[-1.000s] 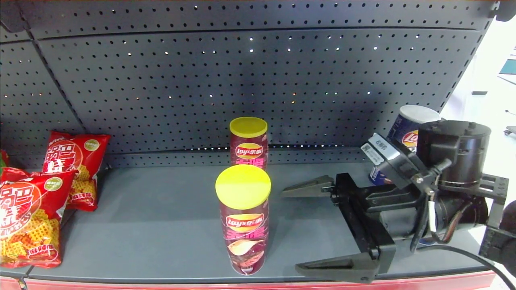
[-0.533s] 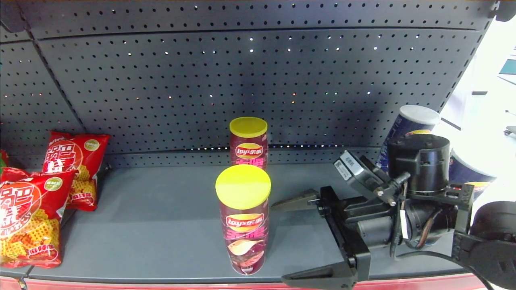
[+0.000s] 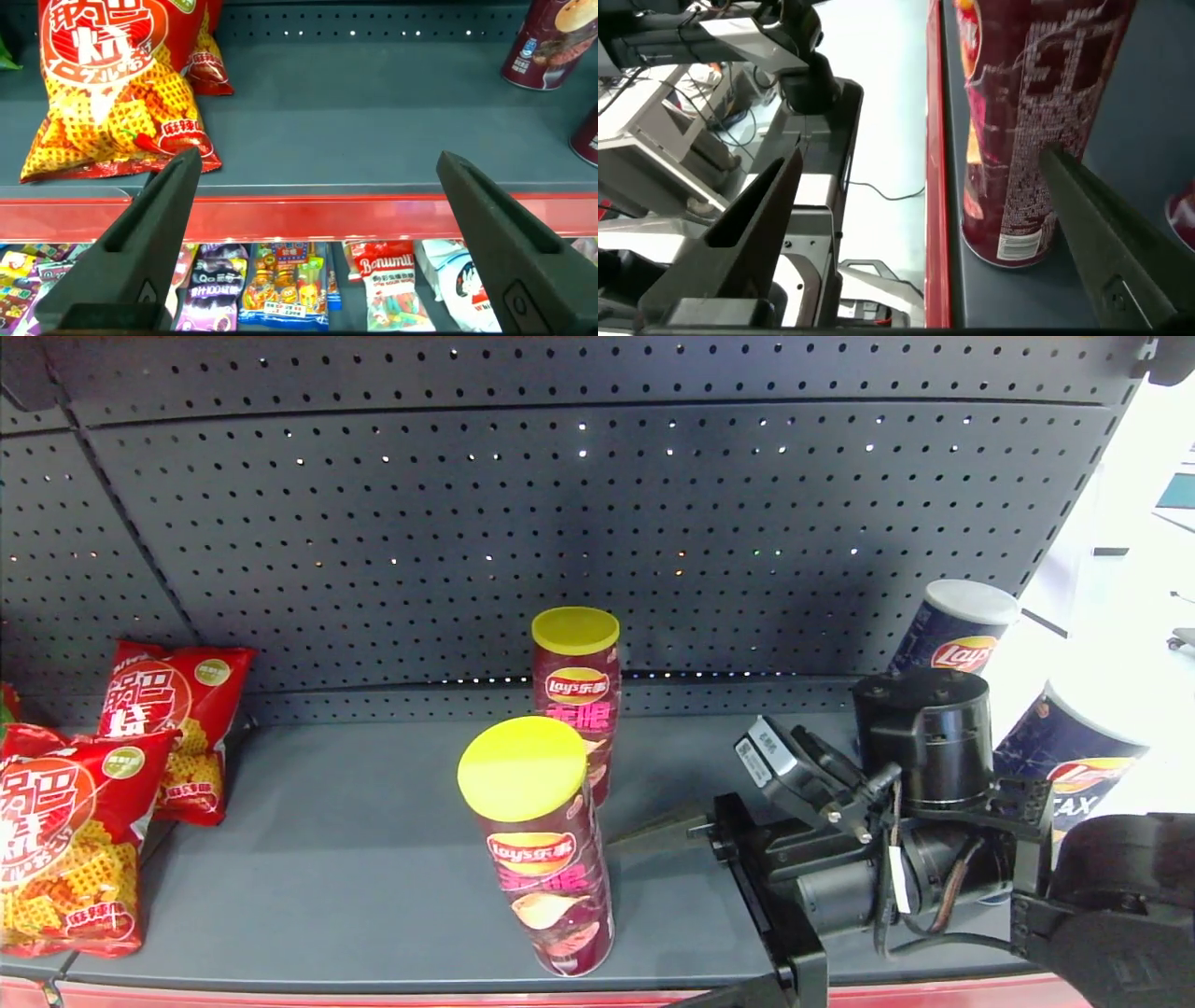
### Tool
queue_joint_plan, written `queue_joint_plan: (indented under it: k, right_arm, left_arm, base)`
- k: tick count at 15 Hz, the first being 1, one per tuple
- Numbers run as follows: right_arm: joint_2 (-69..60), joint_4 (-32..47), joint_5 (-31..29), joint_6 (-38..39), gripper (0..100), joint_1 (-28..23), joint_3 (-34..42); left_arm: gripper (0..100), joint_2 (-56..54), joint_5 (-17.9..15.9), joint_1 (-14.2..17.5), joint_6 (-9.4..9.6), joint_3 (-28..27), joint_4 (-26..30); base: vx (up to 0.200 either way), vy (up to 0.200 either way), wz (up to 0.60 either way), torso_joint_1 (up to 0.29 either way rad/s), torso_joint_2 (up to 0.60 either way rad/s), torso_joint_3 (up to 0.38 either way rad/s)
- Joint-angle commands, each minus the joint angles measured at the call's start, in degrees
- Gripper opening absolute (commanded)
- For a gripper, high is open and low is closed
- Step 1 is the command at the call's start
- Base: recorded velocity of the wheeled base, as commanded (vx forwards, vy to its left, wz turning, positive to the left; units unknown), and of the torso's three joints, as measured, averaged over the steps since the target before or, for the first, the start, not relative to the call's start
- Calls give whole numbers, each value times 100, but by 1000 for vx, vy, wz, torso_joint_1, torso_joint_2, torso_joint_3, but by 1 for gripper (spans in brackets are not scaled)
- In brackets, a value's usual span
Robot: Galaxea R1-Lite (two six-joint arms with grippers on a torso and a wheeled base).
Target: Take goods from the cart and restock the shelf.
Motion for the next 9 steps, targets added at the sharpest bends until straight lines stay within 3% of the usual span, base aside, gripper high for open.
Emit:
queue_joint_plan:
  k: [1, 9]
  right_arm:
    - [33, -2, 3, -3, 100, 19, 23]
    - [-11, -11, 3, -12, 100, -42, 129]
  left_arm:
    - [100, 2, 0, -2, -4, 1, -1]
    - [100, 2, 0, -2, -4, -8, -1]
  base:
    - [0, 0, 0, 0, 0, 0]
    - [0, 0, 0, 0, 0, 0]
